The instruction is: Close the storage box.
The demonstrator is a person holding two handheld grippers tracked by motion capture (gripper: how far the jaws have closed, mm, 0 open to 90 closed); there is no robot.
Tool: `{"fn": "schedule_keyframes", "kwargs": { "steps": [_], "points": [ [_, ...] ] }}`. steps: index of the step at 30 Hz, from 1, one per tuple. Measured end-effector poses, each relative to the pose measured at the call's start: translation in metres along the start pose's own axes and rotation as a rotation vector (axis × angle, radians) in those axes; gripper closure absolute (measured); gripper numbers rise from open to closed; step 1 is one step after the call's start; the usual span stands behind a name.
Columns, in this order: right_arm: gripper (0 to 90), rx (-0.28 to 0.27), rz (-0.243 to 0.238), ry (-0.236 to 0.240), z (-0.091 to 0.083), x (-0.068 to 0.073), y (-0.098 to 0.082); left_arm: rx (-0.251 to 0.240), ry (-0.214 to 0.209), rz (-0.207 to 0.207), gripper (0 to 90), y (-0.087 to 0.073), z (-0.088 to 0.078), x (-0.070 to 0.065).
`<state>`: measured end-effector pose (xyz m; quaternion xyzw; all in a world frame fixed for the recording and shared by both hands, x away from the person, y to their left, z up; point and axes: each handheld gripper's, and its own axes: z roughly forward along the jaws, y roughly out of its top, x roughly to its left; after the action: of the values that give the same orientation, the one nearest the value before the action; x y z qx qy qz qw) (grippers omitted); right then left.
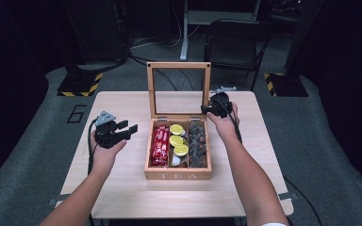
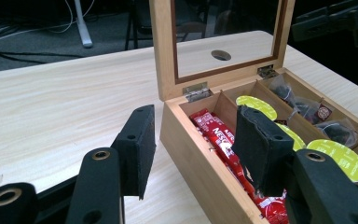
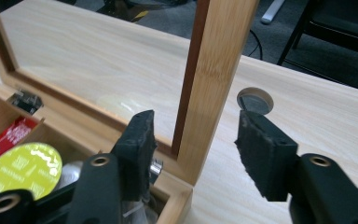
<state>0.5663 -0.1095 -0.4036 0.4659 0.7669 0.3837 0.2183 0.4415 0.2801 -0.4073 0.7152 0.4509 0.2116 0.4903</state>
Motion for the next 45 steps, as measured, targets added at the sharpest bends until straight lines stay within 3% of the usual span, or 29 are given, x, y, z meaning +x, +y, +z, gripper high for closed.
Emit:
{"fn": "schedule_keyframes", "kwargs": {
  "steps": [6,17,23,33,45],
  "points": [
    [42.1,0.005,-0.048,-0.013,-0.012,-0.002,-0.008,0.002,0.009,-0.018,47.2,-0.005,0.001,0.003],
    [38.0,0.008,-0.095,0.016,-0.032,-0.006,-0.028,0.001,-0.012,-0.008,46.8,-0.005,0.002,0.001],
    [37.1,-0.002,-0.157,0.055,-0.045,0.004,-0.033,0.004,-0.013,0.001,46.7,-0.006,0.001,0.0],
    [34.7,-0.015,-0.201,0.154,-0.06,0.027,-0.036,0.015,-0.012,0.005,46.1,-0.008,-0.006,0.003],
    [34.7,-0.01,-0.287,0.246,-0.062,0.057,-0.039,0.023,-0.028,0.003,45.8,-0.013,-0.008,0.002]
  ]
}}
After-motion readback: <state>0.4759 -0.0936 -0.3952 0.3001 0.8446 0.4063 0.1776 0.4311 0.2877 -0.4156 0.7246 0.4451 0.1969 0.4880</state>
